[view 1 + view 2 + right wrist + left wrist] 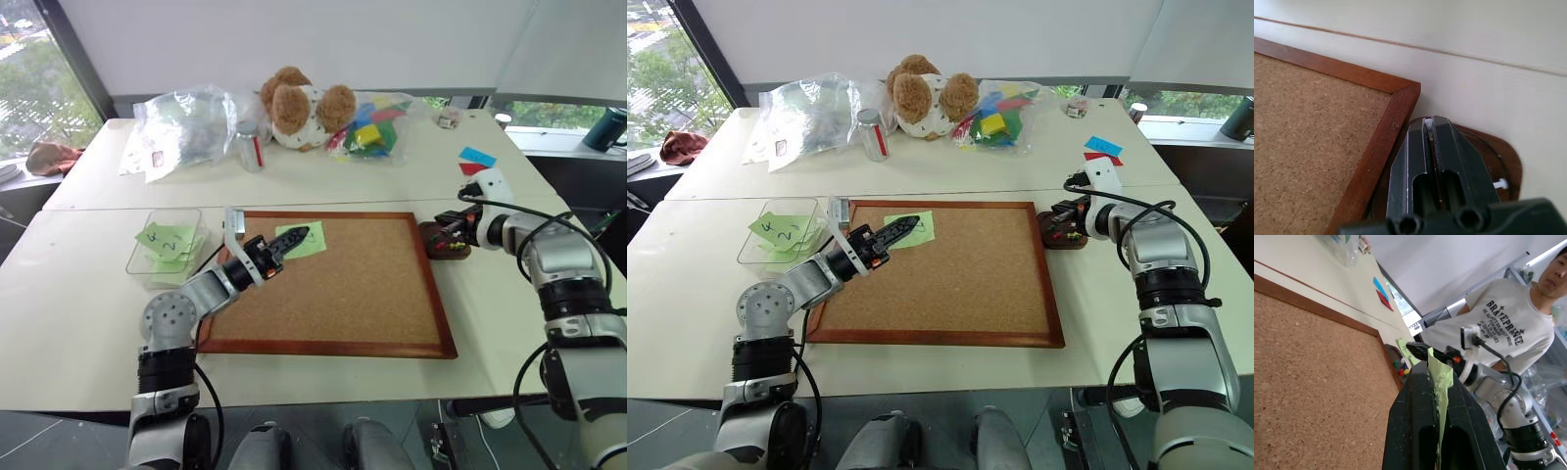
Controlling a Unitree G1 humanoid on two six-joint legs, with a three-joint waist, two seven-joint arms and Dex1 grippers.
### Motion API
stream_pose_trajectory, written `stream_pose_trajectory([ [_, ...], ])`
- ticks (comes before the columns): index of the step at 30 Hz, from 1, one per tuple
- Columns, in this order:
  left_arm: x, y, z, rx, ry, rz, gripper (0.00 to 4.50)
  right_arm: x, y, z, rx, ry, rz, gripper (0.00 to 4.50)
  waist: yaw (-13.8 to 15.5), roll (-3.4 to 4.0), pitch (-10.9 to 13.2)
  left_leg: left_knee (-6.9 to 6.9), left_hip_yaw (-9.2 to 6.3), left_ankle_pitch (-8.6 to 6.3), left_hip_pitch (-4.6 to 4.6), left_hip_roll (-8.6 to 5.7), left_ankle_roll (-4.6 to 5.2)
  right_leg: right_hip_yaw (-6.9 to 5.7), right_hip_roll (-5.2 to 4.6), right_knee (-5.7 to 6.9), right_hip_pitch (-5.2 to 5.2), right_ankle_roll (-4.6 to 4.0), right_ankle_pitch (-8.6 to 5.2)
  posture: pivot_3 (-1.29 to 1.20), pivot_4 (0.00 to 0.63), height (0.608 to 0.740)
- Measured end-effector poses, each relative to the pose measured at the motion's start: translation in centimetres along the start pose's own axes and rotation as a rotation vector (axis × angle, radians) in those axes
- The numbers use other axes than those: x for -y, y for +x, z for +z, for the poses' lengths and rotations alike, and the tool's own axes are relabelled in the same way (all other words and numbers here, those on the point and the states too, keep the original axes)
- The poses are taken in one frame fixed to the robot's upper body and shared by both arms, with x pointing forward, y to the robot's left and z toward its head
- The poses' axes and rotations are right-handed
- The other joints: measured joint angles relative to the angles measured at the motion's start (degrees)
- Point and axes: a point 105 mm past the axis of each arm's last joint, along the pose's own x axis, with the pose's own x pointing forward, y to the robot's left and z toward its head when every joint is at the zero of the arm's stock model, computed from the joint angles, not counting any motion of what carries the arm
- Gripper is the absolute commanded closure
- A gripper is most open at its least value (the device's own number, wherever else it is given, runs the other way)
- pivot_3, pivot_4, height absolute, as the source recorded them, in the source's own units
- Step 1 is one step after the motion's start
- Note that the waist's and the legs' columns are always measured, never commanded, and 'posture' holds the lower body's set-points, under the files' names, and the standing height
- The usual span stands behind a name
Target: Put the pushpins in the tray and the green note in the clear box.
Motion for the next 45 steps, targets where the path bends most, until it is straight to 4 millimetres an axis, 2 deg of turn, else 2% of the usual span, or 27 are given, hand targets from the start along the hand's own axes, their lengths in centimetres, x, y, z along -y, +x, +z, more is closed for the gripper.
stream_pose_trajectory([
  [3,0.0,-0.1,-0.1,-0.002,0.003,0.003,4.47,0.4,0.4,-1.2,-0.030,0.021,-0.011,4.50,0.0,0.00,0.0,0.02,0.00,0.00,-0.01,0.00,0.00,0.00,0.00,0.00,0.00,0.00,0.00,0.00,0.150,0.740],
  [6,0.0,0.0,-0.3,-0.004,0.001,0.004,4.47,0.8,0.5,-1.2,-0.026,0.031,-0.017,4.50,-0.1,0.00,0.0,0.02,0.00,0.00,0.01,0.00,-0.01,0.00,0.01,0.01,0.00,0.00,0.00,0.00,0.150,0.740],
  [9,0.0,-0.1,-0.2,-0.003,0.003,0.005,4.50,1.1,0.5,-1.4,-0.028,0.035,-0.023,3.55,-0.1,0.00,0.0,0.02,0.00,0.00,0.00,0.00,-0.01,0.00,0.01,0.01,0.00,0.00,0.00,0.00,0.150,0.740],
  [16,0.0,-0.2,-0.3,-0.002,0.007,0.009,4.50,1.2,0.6,-1.8,-0.041,0.051,-0.022,0.06,-0.1,0.00,0.0,0.02,0.00,0.01,0.00,0.00,-0.01,0.01,0.01,0.01,0.00,0.00,0.00,0.00,0.150,0.740],
  [20,-0.1,-0.3,-0.2,-0.002,0.010,0.017,4.50,1.0,0.4,-1.1,-0.023,0.051,-0.010,0.06,-0.1,0.00,0.0,0.02,0.00,0.01,0.00,0.00,-0.01,0.00,0.01,0.01,0.00,0.00,0.00,0.00,0.150,0.740],
  [24,0.1,-0.4,0.1,0.002,0.034,0.025,4.50,0.4,-0.6,1.9,0.057,0.008,0.022,0.06,-0.1,0.01,0.0,0.01,0.00,0.00,0.00,0.01,-0.01,0.00,0.02,0.01,-0.01,0.00,0.00,0.00,0.150,0.740],
  [27,0.8,-0.6,1.0,0.031,0.094,0.029,4.50,-1.4,-1.8,4.9,0.135,-0.069,0.103,0.06,0.0,0.01,0.0,0.00,-0.02,0.00,0.00,0.02,-0.01,0.00,0.02,0.01,-0.01,0.00,0.00,0.00,0.150,0.740],
  [30,1.3,-0.9,2.2,0.083,0.143,0.054,4.50,-4.3,-3.0,6.4,0.195,-0.146,0.223,0.06,0.0,0.01,0.0,0.00,-0.03,0.00,-0.01,0.02,-0.01,-0.01,0.01,0.00,-0.01,0.00,0.00,0.00,0.150,0.740],
  [32,1.7,-1.6,3.7,0.154,0.185,0.100,4.50,-7.6,-4.2,7.0,0.244,-0.225,0.366,0.06,0.0,0.01,0.0,0.00,-0.04,-0.01,-0.02,0.02,0.00,-0.01,0.01,0.00,-0.01,0.01,0.00,0.00,0.150,0.740],
  [37,2.3,-3.6,7.5,0.315,0.308,0.252,4.50,-12.9,-6.2,7.7,0.293,-0.362,0.602,0.06,0.0,-0.01,0.0,0.03,-0.04,-0.01,-0.01,0.02,0.00,0.00,0.00,0.01,-0.01,0.01,0.01,0.00,0.150,0.740],
  [39,2.1,-5.1,9.5,0.389,0.371,0.355,4.50,-14.2,-6.7,7.6,0.295,-0.398,0.660,0.06,0.0,-0.01,0.0,0.02,-0.04,-0.02,0.01,0.02,0.01,0.00,0.00,0.02,0.00,0.01,0.01,0.00,0.150,0.740],
  [42,1.5,-7.6,12.2,0.438,0.519,0.544,4.50,-15.3,-6.7,7.3,0.283,-0.420,0.707,0.06,-0.1,-0.05,0.0,0.01,-0.04,-0.01,0.01,0.02,0.00,0.00,0.01,0.04,-0.03,0.01,0.01,0.00,0.150,0.740],
  [45,0.8,-10.9,15.1,0.451,0.739,0.752,4.50,-16.0,-6.5,7.1,0.286,-0.438,0.739,0.06,0.0,-0.08,0.1,-0.03,-0.04,-0.01,0.01,0.01,-0.01,0.00,0.00,0.02,-0.05,0.00,0.00,0.00,0.150,0.740],
])
